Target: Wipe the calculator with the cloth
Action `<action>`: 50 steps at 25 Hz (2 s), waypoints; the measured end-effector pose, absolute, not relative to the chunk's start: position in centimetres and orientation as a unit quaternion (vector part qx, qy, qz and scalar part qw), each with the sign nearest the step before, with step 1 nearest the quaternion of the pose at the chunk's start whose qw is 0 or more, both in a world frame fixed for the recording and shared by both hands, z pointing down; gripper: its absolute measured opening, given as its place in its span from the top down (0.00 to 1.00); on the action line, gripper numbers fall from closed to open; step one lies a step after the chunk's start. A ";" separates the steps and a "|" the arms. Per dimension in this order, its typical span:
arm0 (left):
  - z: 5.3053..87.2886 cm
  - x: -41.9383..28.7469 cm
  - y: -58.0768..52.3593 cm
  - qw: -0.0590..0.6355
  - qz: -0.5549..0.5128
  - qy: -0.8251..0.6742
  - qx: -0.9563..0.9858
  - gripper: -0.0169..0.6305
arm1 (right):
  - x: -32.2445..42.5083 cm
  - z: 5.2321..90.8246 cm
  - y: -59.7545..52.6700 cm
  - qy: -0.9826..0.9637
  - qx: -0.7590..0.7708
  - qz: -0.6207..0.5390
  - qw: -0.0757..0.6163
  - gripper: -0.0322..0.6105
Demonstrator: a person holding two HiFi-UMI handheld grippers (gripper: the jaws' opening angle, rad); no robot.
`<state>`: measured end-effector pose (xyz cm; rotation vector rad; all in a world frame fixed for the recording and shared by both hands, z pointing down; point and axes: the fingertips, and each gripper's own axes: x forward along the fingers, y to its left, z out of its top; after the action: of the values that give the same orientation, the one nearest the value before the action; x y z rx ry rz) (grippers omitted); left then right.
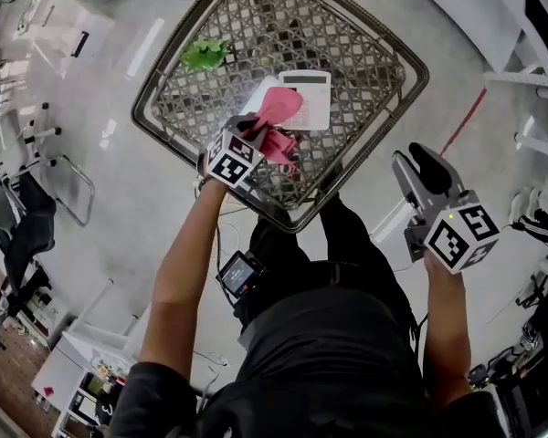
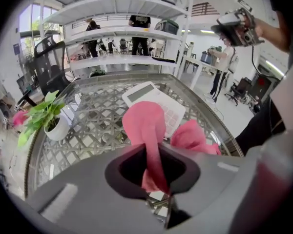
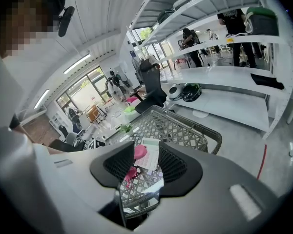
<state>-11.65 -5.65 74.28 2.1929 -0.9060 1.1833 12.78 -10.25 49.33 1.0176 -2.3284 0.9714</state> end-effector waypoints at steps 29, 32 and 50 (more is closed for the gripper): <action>72.8 -20.8 -2.7 0.356 0.351 -0.436 0.748 0.72 | 5.4 46.3 -9.0 -0.861 0.312 0.337 0.218 0.71; 71.7 -20.8 -2.4 0.354 0.335 -0.435 0.757 0.71 | 4.8 45.8 -8.8 -0.864 0.306 0.335 0.216 0.71; 62.4 -23.6 -1.9 0.319 0.279 -0.468 0.776 0.68 | 2.3 41.3 -10.8 -0.884 0.298 0.307 0.190 0.71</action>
<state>-23.59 -1.86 62.41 2.0399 -1.2310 0.7343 2.29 -10.80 41.31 0.8377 -2.4834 0.8633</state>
